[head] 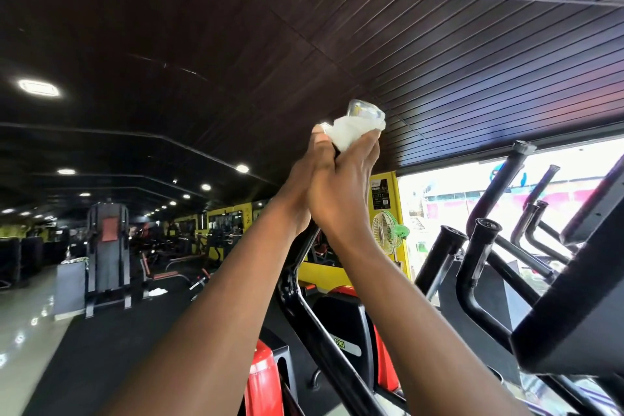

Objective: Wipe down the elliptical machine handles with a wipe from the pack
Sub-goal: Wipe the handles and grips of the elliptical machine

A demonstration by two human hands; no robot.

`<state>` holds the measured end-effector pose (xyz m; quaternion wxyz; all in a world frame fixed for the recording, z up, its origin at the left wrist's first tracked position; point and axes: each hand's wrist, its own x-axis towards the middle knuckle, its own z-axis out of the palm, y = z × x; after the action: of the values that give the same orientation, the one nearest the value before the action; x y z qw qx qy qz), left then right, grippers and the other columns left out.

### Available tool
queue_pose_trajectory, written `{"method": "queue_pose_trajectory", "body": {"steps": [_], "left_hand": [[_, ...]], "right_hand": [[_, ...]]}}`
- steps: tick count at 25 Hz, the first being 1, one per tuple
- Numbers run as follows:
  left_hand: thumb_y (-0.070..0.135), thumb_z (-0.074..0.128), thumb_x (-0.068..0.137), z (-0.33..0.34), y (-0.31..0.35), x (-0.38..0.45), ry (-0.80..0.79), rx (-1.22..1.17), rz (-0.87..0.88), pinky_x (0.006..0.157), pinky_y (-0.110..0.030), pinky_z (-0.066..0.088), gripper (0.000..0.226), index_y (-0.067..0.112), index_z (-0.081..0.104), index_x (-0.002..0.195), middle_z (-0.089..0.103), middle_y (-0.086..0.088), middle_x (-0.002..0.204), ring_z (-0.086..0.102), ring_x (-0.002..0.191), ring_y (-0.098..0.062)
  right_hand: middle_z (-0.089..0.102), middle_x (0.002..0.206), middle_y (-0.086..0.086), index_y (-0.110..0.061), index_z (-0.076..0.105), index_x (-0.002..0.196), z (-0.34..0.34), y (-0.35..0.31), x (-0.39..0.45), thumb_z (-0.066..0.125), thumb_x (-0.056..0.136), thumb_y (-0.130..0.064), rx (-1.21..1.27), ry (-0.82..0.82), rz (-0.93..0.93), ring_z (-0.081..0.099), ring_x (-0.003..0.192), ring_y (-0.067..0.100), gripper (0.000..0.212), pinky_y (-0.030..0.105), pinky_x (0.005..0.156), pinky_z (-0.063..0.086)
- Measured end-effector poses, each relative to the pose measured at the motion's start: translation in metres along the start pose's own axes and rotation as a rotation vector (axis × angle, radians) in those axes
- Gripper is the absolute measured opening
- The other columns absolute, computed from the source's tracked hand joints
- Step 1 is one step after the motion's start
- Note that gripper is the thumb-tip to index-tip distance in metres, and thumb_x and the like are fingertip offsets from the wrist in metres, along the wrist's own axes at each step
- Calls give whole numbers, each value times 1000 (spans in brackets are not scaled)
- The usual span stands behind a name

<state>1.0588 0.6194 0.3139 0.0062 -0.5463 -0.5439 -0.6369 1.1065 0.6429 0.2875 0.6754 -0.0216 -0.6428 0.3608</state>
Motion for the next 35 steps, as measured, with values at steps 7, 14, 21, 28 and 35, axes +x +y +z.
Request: {"method": "queue_pose_trajectory", "body": {"steps": [7, 14, 21, 28, 35], "left_hand": [[65, 22, 97, 8, 3, 3, 85, -87, -126, 73, -28, 52, 69, 15, 69, 107, 72, -5, 94, 67, 78, -14], [59, 9, 99, -2, 1, -5, -55, -65, -6, 82, -12, 50, 68, 24, 64, 120, 70, 10, 110, 64, 97, 5], [72, 17, 92, 4, 0, 3, 45, -51, -147, 113, -31, 32, 82, 14, 55, 136, 55, -2, 141, 48, 131, -12], [66, 12, 96, 6, 5, -4, 29, -28, -126, 94, -31, 38, 77, 14, 65, 117, 63, -1, 115, 57, 104, -9], [68, 11, 95, 5, 2, 0, 49, -68, -122, 77, -28, 47, 81, 11, 69, 101, 69, -8, 91, 62, 80, -17]], "right_hand": [[69, 75, 6, -17, 73, 75, -32, 14, 67, 77, 74, -18, 715, -271, 286, 65, 68, 24, 5, 45, 78, 47], [31, 145, 7, -12, 16, 149, -2, 3, 3, 48, 96, -34, 84, 150, -83, 43, 116, 8, 65, 15, 93, 40], [37, 110, 6, -18, 67, 105, -12, 30, 29, 61, 88, -15, 5, 405, -357, 43, 102, 2, 18, 25, 88, 45], [59, 100, 4, -13, 51, 109, -12, 8, 62, 54, 93, -41, 162, 256, -225, 60, 82, 7, 32, 29, 79, 54], [66, 82, 11, -6, 66, 101, -20, 17, 86, 33, 96, -59, 900, -60, 443, 64, 71, 26, 63, 38, 75, 53]]}}
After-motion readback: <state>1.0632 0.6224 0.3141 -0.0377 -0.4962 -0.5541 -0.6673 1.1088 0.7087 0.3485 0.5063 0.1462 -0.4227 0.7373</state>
